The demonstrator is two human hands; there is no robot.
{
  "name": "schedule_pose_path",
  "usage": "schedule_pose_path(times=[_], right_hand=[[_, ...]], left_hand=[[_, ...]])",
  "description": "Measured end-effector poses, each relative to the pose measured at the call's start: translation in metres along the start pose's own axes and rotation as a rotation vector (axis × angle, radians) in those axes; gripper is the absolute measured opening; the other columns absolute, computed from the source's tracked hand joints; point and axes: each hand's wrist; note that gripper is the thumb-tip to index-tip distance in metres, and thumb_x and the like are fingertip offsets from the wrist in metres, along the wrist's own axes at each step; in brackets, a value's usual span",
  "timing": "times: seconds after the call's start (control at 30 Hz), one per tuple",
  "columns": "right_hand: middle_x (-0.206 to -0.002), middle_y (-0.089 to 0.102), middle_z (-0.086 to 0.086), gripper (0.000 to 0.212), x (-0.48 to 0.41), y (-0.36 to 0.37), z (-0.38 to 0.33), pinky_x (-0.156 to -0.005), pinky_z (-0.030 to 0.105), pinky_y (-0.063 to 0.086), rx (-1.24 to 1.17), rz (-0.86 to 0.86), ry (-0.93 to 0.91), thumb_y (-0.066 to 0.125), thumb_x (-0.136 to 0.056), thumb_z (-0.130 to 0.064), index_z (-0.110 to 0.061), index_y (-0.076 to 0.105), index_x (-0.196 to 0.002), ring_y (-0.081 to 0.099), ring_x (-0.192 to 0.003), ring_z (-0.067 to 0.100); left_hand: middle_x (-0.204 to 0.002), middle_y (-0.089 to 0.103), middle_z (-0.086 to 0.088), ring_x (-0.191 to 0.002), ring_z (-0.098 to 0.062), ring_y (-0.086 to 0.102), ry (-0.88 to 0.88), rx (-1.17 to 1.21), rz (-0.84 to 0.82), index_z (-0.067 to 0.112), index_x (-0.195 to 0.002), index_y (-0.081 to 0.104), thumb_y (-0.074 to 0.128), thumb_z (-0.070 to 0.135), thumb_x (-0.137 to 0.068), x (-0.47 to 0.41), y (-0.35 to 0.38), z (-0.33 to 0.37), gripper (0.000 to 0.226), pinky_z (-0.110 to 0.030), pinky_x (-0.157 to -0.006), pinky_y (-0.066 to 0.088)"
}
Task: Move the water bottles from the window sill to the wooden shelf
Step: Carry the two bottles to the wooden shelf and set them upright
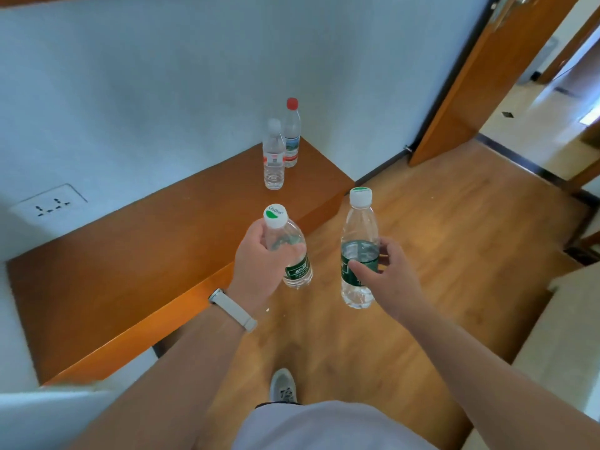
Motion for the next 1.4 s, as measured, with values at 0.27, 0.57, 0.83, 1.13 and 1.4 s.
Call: schedule_pose_path(times=[0.27, 0.57, 0.83, 1.13, 1.4], right_hand=[[-0.102, 0.059, -0.023, 0.044, -0.07, 0.033, -0.036, -0.06, 0.006, 0.046, 0.009, -0.057, -0.066, 0.075, -0.077, -0.043, -0.042, 0.048, -0.112, 0.053, -0.091, -0.015], [-0.104, 0.057, -0.022, 0.052, -0.153, 0.057, -0.032, -0.071, 0.016, 0.049, -0.007, -0.133, -0.061, 0.075, -0.074, -0.048, -0.044, 0.043, -0.115, 0.055, -0.091, -0.011], [-0.108, 0.052, -0.022, 0.06, -0.257, 0.063, -0.028, -0.079, 0.021, 0.053, 0.024, -0.225, -0.084, 0.077, -0.077, -0.047, -0.047, 0.035, -0.119, 0.057, -0.099, 0.004], [-0.104, 0.043, -0.033, 0.063, -0.364, 0.067, -0.027, -0.056, 0.004, 0.038, 0.09, -0.349, -0.169, 0.077, -0.075, -0.049, -0.056, 0.026, -0.111, 0.053, -0.094, -0.004], [-0.103, 0.046, -0.033, 0.063, -0.397, 0.091, -0.018, -0.067, 0.006, 0.041, 0.116, -0.464, -0.193, 0.078, -0.072, -0.049, -0.054, 0.03, -0.112, 0.052, -0.097, -0.006]], left_hand=[[-0.114, 0.064, 0.01, -0.105, -0.014, 0.06, -0.032, -0.027, 0.076, 0.026, -0.125, 0.056, 0.08, 0.023, -0.077, -0.066, -0.033, -0.004, 0.054, -0.024, -0.081, 0.048], [-0.112, 0.059, 0.019, -0.102, -0.006, 0.056, -0.08, -0.088, 0.192, 0.032, -0.123, 0.053, 0.08, 0.027, -0.078, -0.122, -0.032, -0.012, 0.053, -0.017, -0.074, 0.042], [-0.111, 0.06, 0.009, -0.101, -0.014, 0.059, -0.175, -0.113, 0.324, 0.031, -0.12, 0.051, 0.079, 0.023, -0.08, -0.197, 0.001, -0.002, 0.049, -0.016, -0.072, 0.043], [-0.11, 0.063, 0.007, -0.095, -0.012, 0.061, -0.253, -0.16, 0.52, 0.025, -0.127, 0.053, 0.08, 0.027, -0.078, -0.261, 0.032, 0.003, 0.055, -0.009, -0.057, 0.045], [-0.109, 0.062, 0.005, -0.097, -0.014, 0.061, -0.31, -0.175, 0.602, 0.021, -0.128, 0.052, 0.08, 0.025, -0.077, -0.29, 0.033, -0.003, 0.058, -0.013, -0.065, 0.046]])
Point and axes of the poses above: each hand's wrist, its own x-axis away from the middle knuckle, its own y-axis out of the palm, z = x × y
